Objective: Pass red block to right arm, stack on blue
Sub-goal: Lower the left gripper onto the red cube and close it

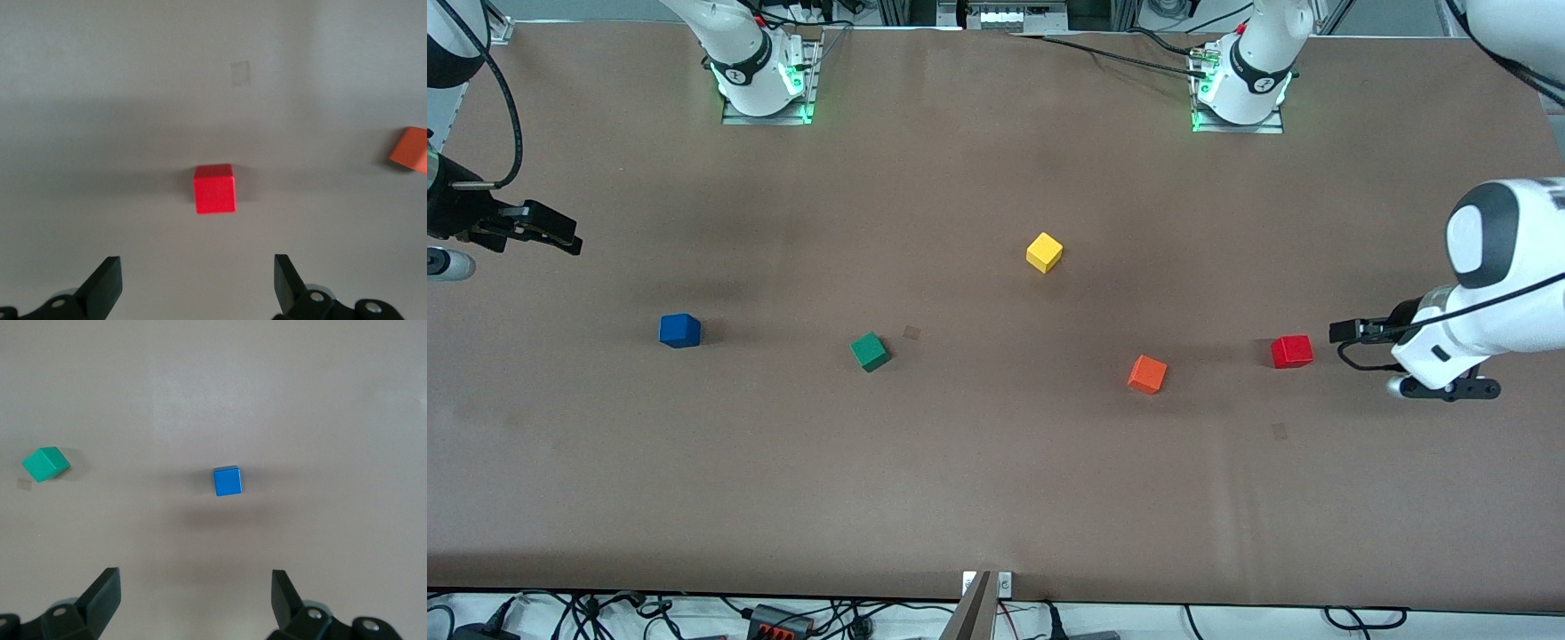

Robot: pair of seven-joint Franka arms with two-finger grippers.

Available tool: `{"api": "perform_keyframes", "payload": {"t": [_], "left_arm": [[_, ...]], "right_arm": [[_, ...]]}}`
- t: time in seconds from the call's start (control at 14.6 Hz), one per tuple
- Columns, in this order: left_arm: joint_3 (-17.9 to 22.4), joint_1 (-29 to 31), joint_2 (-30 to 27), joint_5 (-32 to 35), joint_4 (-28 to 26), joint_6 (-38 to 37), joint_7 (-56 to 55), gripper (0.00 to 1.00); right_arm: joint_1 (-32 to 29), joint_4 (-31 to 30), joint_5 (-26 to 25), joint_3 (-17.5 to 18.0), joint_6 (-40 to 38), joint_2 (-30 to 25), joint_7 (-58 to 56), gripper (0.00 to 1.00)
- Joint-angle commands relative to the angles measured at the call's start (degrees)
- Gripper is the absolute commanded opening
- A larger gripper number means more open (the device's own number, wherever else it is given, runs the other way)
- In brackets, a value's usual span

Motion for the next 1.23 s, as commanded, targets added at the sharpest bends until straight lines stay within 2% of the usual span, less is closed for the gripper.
{"api": "perform_keyframes", "payload": {"t": [0.0, 0.21, 0.48, 0.69, 1.03, 1.17], "left_arm": [[-0.3, 0.1, 1.9, 2.1, -1.6, 5.9, 3.7, 1.00], [-0.3, 0.1, 3.6, 2.1, -5.0, 13.0, 4.2, 1.00], [-0.3, 0.2, 3.3, 2.1, -15.0, 26.6, 4.1, 1.00], [-0.3, 0.2, 3.2, 2.1, -18.3, 30.7, 4.0, 1.00], [-0.3, 0.3, 4.8, 2.0, -24.2, 41.8, 3.4, 1.00], [-0.3, 0.3, 4.9, 2.0, -25.4, 43.3, 2.9, 1.00]], "right_arm": [[0.2, 0.1, -0.7, 0.5, -0.7, -0.7, 0.9, 1.00], [0.1, 0.1, -0.6, 0.5, -1.1, -0.8, 0.6, 1.00], [-0.5, -0.1, -0.7, 0.2, -1.2, -0.7, 0.3, 1.00], [-0.4, 0.0, -0.6, 0.3, -1.2, -0.7, 0.4, 1.00], [-0.5, 0.2, -0.4, 0.3, -1.1, -0.3, 0.9, 1.00], [-0.5, 0.2, -0.9, 0.2, -0.6, -0.3, 0.8, 1.00]]}}
